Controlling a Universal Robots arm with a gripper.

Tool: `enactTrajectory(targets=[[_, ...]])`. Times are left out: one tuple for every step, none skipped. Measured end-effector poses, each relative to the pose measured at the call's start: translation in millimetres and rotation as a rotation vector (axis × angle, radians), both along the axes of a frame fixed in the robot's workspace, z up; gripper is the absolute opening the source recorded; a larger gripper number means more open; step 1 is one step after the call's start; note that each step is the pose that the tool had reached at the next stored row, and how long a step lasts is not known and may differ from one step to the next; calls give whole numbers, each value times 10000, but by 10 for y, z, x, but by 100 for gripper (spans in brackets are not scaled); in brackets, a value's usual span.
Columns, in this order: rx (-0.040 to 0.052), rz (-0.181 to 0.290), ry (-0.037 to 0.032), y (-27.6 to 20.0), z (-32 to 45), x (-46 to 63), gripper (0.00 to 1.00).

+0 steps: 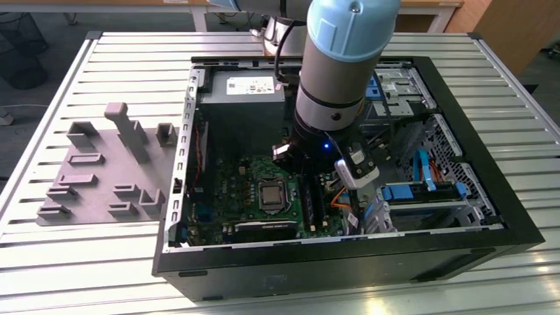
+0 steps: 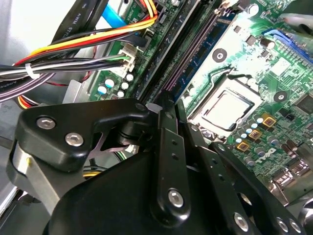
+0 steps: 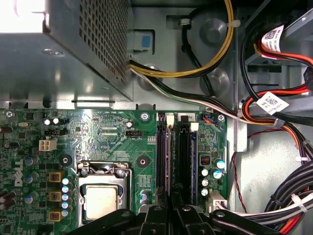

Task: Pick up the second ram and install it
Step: 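Insert the second ram into the second slot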

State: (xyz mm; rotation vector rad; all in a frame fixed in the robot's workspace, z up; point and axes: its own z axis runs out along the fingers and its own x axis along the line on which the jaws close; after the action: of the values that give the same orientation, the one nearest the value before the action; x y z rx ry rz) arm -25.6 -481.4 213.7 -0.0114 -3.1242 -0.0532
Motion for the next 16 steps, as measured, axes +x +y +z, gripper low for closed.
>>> enactTrajectory(targets=[[0,-1,3,0,1,0,14],[-1,0,5,0,2,1,14],[-1,0,6,1,3,3,14],[-1,1,8,1,3,6,14],[-1,0,13,2,3,9,14],[-1,-1,19,2,3,11,14],[-1,-1,25,3,3,12,14],[0,-2,33,3,3,13,14],[-3,-1,39,3,7,13,14],[-3,-1,44,3,10,14,14],[-2,-1,48,3,13,14,14],[-2,-1,51,3,17,14,14],[0,-1,53,3,21,14,14],[1,-1,55,3,22,14,14],[1,-1,57,3,24,14,14],[2,-1,58,4,23,14,14]])
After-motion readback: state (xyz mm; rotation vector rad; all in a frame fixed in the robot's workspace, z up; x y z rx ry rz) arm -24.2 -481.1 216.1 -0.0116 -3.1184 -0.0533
